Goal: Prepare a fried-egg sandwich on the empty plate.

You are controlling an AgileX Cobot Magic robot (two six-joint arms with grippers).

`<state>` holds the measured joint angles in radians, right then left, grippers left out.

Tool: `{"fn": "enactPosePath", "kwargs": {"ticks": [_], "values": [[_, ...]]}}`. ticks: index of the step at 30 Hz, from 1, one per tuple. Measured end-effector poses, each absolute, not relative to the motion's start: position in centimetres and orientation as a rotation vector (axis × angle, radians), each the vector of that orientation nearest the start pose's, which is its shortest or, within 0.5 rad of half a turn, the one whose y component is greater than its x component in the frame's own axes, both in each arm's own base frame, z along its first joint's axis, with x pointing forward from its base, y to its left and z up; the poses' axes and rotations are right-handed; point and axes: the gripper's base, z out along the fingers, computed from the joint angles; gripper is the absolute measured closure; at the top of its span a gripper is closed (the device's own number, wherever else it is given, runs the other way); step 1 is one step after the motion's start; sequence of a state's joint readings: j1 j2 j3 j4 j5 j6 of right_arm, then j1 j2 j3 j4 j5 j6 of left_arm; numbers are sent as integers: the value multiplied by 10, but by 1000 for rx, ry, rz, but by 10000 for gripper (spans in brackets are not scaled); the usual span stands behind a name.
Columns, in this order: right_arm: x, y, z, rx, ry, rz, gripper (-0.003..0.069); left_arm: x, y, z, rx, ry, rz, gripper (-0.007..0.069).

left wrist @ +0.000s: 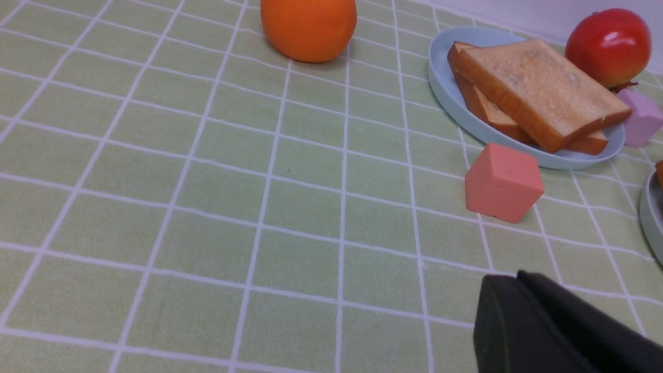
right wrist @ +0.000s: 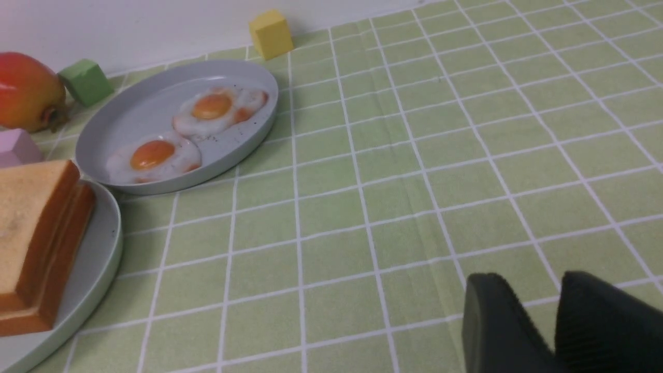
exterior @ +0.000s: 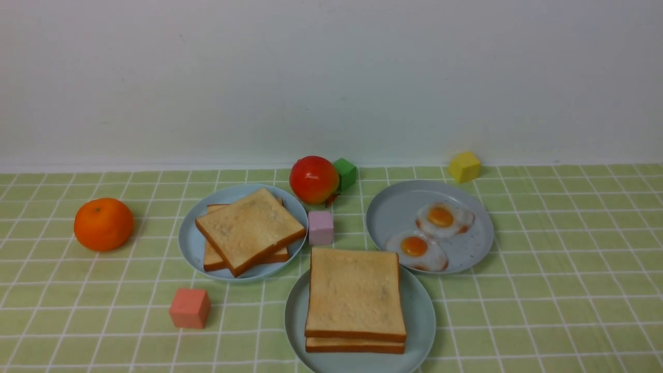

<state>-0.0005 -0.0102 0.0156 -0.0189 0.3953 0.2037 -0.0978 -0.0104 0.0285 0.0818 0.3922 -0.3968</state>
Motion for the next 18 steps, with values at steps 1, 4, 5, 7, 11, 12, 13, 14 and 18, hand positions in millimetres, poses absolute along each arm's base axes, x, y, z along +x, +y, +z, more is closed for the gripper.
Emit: {"fn": "enactPosePath", "kwargs": {"ticks": [1,4,5,7,11,12,13,14,18], "values": [[52,-1,173,181,1877,120,447,52,-2,169,-233,1886,-256,600],[52,-1,173,181,1877,120,442,52,-2,169,-233,1886,-256,596],[52,-1,173,181,1877,120,442,52,-2,169,-233,1886,-256,596],[52,-1,173,181,1877,120,439,52,-2,169,-233,1886,-256,596],[52,-1,173,181,1877,120,434,52,-2,169,-233,1886,-256,595],[52,-1,173,181,1877,120,433,52,-2,169,-233,1886,-256,594],[52,-1,173,181,1877,120,433,52,-2,169,-233,1886,-256,594],[52,-1,173,181,1877,120,431,52,-2,169,-233,1886,-256,592],[52,-1,173,181,1877,120,429,52,-2,169,-233,1886,-256,587]]}}
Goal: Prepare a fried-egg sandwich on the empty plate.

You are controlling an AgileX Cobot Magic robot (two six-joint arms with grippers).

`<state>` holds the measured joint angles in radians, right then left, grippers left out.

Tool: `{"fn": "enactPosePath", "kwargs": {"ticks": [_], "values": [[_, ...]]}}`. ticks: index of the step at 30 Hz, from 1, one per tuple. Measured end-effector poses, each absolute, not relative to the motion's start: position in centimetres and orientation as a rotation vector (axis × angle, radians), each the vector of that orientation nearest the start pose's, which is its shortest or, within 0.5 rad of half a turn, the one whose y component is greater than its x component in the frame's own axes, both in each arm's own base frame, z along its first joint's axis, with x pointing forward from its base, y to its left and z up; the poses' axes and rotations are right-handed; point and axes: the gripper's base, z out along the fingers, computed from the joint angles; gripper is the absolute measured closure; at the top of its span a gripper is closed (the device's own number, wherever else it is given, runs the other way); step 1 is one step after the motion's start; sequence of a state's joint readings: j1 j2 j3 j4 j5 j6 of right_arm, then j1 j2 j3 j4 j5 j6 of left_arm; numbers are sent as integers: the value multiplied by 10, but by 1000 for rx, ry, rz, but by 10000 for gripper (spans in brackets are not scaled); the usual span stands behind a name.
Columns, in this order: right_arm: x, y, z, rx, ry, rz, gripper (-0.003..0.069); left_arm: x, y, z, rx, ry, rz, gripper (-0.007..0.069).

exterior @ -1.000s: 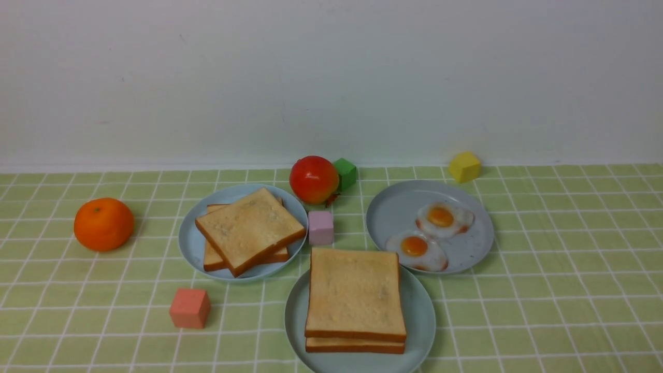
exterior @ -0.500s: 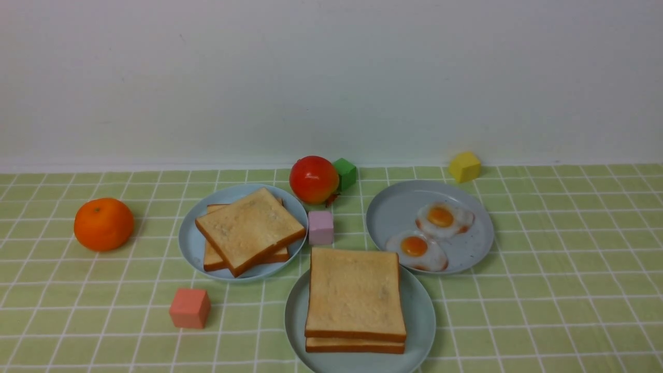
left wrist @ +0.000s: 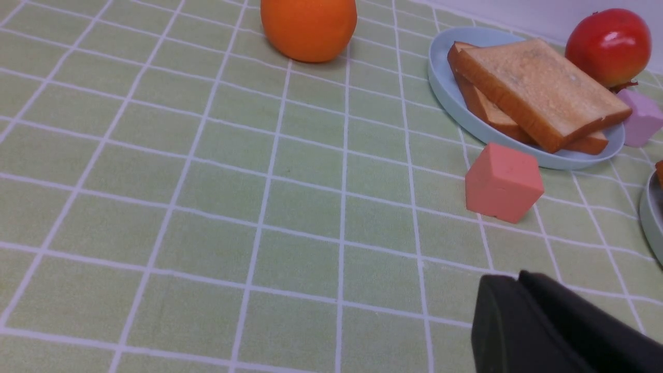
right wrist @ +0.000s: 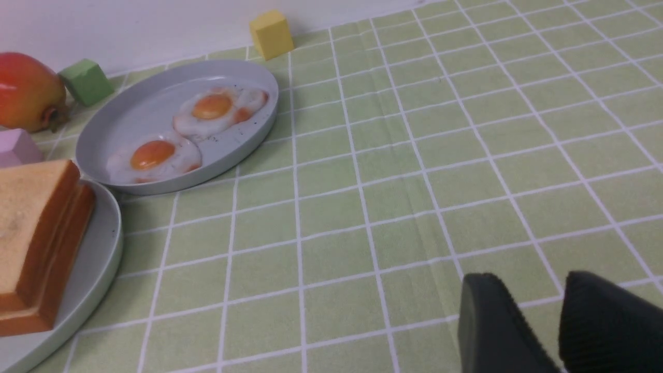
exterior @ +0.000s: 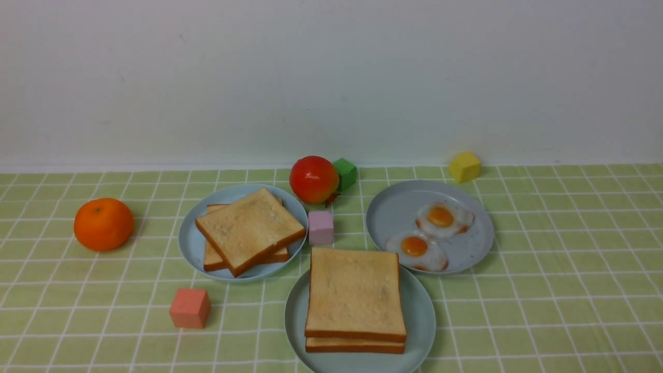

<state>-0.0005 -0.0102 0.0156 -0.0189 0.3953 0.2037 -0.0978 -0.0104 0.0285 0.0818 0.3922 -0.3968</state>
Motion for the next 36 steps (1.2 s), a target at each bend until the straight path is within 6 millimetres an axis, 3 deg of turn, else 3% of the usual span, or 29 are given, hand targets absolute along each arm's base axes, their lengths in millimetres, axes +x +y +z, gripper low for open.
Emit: {"fn": "enactPosePath", "kwargs": {"ticks": [36], "values": [[52,-1,173,181,1877,120,424,52,-2,169,-233,1886,-256,552]]}}
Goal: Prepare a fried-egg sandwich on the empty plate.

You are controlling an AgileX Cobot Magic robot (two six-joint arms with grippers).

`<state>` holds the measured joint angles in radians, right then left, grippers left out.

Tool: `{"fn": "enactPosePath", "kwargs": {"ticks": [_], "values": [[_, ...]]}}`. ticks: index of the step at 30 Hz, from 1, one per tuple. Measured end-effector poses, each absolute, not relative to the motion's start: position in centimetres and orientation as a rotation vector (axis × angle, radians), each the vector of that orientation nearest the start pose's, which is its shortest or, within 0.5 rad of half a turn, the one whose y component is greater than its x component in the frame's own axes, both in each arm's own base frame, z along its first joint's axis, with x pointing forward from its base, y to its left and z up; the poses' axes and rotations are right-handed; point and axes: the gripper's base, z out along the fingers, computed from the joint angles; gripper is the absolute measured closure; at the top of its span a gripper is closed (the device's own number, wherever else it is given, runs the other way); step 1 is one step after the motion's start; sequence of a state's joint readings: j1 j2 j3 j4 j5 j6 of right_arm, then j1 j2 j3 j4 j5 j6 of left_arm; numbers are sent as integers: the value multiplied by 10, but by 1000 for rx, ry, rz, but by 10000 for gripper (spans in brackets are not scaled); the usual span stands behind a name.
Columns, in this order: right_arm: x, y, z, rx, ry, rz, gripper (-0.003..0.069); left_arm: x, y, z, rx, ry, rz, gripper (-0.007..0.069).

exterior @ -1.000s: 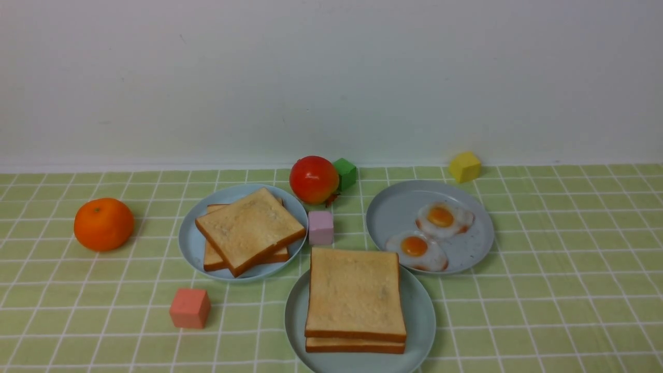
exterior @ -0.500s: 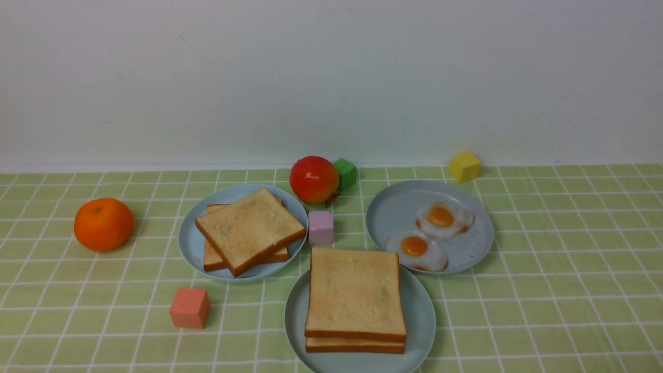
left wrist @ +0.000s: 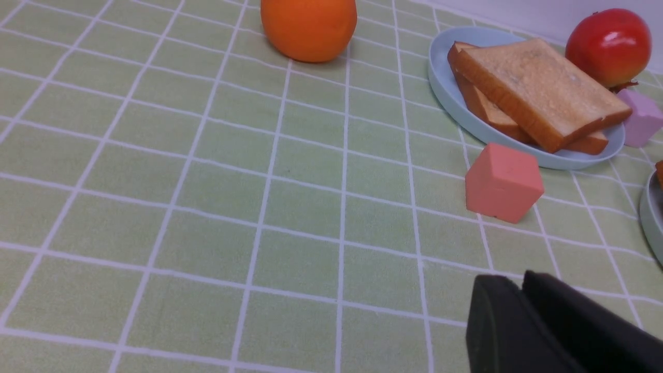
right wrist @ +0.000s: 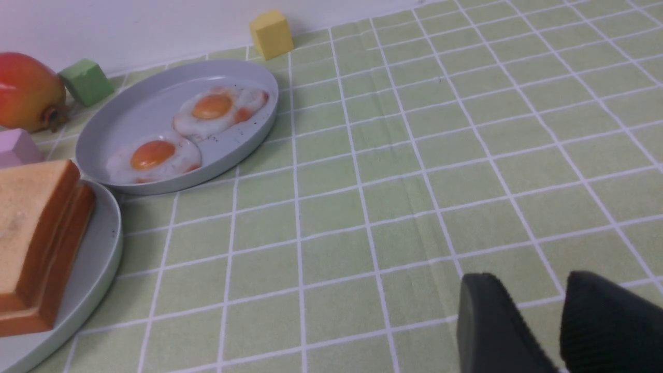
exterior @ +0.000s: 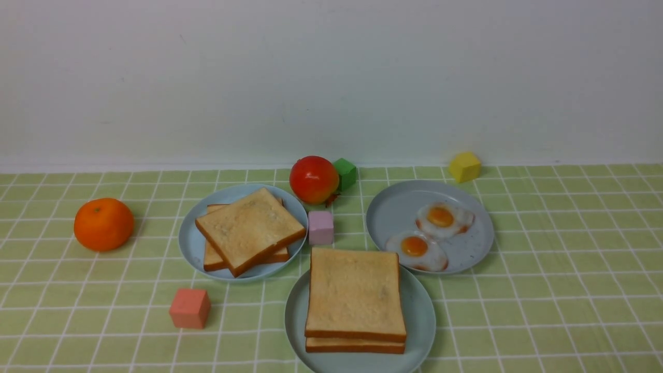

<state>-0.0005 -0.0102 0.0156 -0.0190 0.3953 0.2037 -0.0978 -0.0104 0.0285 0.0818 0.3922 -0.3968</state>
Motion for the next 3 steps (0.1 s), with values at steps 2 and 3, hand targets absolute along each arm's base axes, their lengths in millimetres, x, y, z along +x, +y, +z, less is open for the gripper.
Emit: {"fn": "enactPosePath", "kwargs": {"ticks": [2,3], "values": [[52,-1,173,181,1877,120,422,52,-2,169,-233,1886,-256,552],[52,-1,173,181,1877,120,422,52,-2,169,-233,1886,-256,551]]}}
